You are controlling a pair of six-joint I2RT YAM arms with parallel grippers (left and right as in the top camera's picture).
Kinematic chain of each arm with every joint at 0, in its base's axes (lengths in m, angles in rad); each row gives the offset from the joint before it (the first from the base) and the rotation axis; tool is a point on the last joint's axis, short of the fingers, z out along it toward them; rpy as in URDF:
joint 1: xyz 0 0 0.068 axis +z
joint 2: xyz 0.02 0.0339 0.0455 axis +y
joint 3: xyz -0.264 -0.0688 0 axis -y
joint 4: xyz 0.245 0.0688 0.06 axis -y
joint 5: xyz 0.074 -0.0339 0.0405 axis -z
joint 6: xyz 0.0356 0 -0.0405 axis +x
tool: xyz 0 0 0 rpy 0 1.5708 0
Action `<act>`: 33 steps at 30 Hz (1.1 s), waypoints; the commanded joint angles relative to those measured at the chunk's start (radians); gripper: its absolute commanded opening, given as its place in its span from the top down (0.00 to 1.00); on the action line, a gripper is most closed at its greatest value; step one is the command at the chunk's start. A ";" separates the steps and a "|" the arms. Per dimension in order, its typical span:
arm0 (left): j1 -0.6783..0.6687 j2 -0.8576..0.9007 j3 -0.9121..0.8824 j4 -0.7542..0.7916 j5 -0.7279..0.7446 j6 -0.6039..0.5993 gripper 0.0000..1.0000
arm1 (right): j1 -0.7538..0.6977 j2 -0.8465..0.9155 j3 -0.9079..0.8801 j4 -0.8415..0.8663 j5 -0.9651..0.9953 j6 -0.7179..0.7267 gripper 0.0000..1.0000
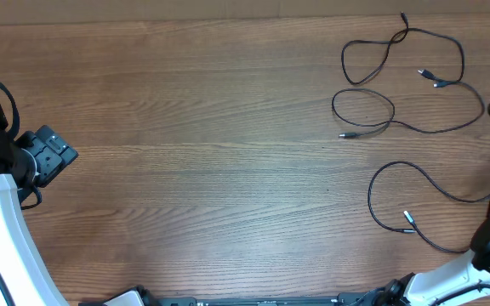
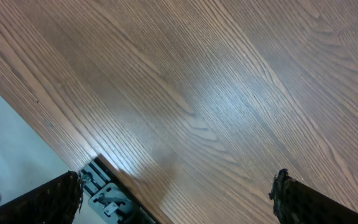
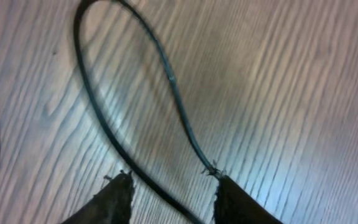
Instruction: Untangle cables
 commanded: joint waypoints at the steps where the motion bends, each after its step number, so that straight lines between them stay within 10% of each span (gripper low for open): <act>1: 0.004 0.002 -0.004 -0.002 0.001 -0.015 0.01 | -0.031 0.002 -0.004 0.011 -0.056 -0.004 0.58; 8: 0.004 0.002 -0.004 -0.002 0.001 -0.015 0.00 | -0.046 0.003 -0.004 0.026 -0.092 -0.004 0.59; 16: 0.004 0.002 -0.004 -0.002 0.001 -0.015 0.00 | -0.062 0.003 -0.004 0.002 -0.092 0.005 0.94; 33: 0.004 0.002 -0.004 -0.002 0.001 -0.015 0.00 | -0.065 0.002 0.110 -0.179 -0.051 0.024 0.95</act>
